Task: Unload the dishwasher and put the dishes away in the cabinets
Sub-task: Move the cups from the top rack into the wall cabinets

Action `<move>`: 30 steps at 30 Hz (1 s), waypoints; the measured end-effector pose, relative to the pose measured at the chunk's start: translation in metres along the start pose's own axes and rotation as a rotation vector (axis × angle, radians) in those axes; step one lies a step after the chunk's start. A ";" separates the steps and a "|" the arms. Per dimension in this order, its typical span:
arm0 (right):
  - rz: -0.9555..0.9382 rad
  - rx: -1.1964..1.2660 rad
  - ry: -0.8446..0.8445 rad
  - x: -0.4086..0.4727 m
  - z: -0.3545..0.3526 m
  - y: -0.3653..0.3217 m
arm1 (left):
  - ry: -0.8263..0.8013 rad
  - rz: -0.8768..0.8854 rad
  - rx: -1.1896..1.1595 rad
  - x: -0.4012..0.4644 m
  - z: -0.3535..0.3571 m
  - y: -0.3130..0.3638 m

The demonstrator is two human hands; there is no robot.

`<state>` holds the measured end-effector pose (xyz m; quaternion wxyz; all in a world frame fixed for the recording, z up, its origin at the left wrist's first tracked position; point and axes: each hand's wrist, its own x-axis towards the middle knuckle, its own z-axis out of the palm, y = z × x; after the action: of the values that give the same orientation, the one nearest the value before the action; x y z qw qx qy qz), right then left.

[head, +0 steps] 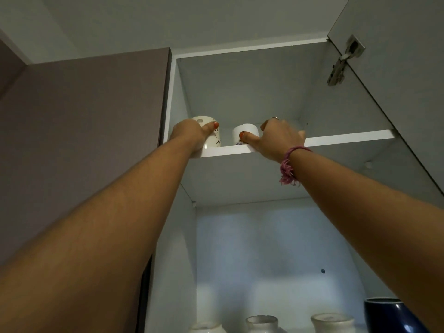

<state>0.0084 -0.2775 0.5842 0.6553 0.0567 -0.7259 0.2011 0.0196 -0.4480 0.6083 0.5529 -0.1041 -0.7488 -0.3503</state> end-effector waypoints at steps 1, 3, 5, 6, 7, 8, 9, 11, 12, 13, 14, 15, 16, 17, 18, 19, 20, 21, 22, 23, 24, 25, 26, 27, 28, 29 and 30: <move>-0.016 0.055 0.028 -0.002 0.001 0.001 | 0.025 0.034 0.084 -0.004 0.002 -0.002; -0.056 0.131 0.054 -0.005 0.001 0.003 | 0.116 0.111 0.170 -0.012 0.006 -0.006; -0.091 0.148 0.061 -0.008 0.001 0.005 | 0.222 0.181 0.145 -0.019 0.010 -0.011; -0.103 0.151 0.058 -0.009 0.001 0.005 | 0.280 0.216 0.133 -0.022 0.012 -0.014; -0.112 0.156 0.053 -0.010 0.001 0.005 | 0.325 0.246 0.136 -0.026 0.013 -0.016; -0.116 0.163 0.047 -0.012 0.001 0.005 | 0.344 0.272 0.157 -0.028 0.015 -0.018; -0.124 0.161 0.045 -0.014 0.001 0.005 | 0.340 0.295 0.186 -0.031 0.017 -0.019; -0.142 0.118 0.038 -0.017 0.001 0.006 | 0.304 0.319 0.239 -0.033 0.019 -0.022; -0.148 0.088 0.031 -0.019 0.001 0.006 | 0.293 0.322 0.252 -0.034 0.019 -0.022; -0.148 0.061 0.020 -0.019 0.001 0.006 | 0.288 0.324 0.256 -0.034 0.019 -0.023; -0.143 0.039 0.009 -0.020 0.001 0.006 | 0.284 0.325 0.258 -0.035 0.019 -0.024; -0.137 0.018 -0.002 -0.019 0.001 0.006 | 0.278 0.325 0.261 -0.036 0.019 -0.024; -0.131 -0.008 -0.010 -0.019 0.001 0.006 | 0.270 0.324 0.266 -0.036 0.019 -0.025; -0.126 -0.043 -0.015 -0.020 0.001 0.006 | 0.264 0.324 0.271 -0.038 0.020 -0.025; -0.122 -0.079 -0.017 -0.021 0.000 0.005 | 0.260 0.325 0.275 -0.039 0.020 -0.025; -0.117 -0.107 -0.014 -0.023 -0.001 0.005 | 0.257 0.327 0.275 -0.041 0.020 -0.025; -0.110 -0.123 -0.012 -0.025 -0.001 0.005 | 0.255 0.330 0.270 -0.043 0.020 -0.026; -0.101 -0.127 -0.009 -0.029 -0.001 0.004 | 0.254 0.332 0.267 -0.044 0.020 -0.027; -0.092 -0.118 -0.004 -0.033 0.000 0.004 | 0.252 0.336 0.263 -0.046 0.020 -0.029; -0.086 -0.095 0.001 -0.038 0.002 0.004 | 0.252 0.343 0.251 -0.048 0.020 -0.032; -0.084 -0.063 -0.001 -0.043 0.003 0.005 | 0.251 0.350 0.230 -0.051 0.021 -0.035; -0.087 -0.040 -0.013 -0.047 0.003 0.006 | 0.247 0.356 0.203 -0.055 0.021 -0.038; -0.095 -0.034 -0.037 -0.050 0.002 0.007 | 0.236 0.358 0.178 -0.060 0.022 -0.041; -0.102 -0.033 -0.067 -0.053 0.001 0.009 | 0.214 0.354 0.152 -0.067 0.023 -0.043; -0.108 -0.029 -0.099 -0.055 -0.001 0.010 | 0.181 0.342 0.127 -0.076 0.023 -0.043; -0.108 -0.018 -0.134 -0.057 -0.004 0.011 | 0.139 0.321 0.109 -0.086 0.022 -0.042; -0.106 0.006 -0.175 -0.061 -0.008 0.012 | 0.095 0.304 0.107 -0.095 0.021 -0.041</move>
<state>0.0196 -0.2745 0.5222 0.5990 0.1143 -0.7757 0.1624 0.0162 -0.4422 0.5025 0.6390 -0.1701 -0.7151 -0.2267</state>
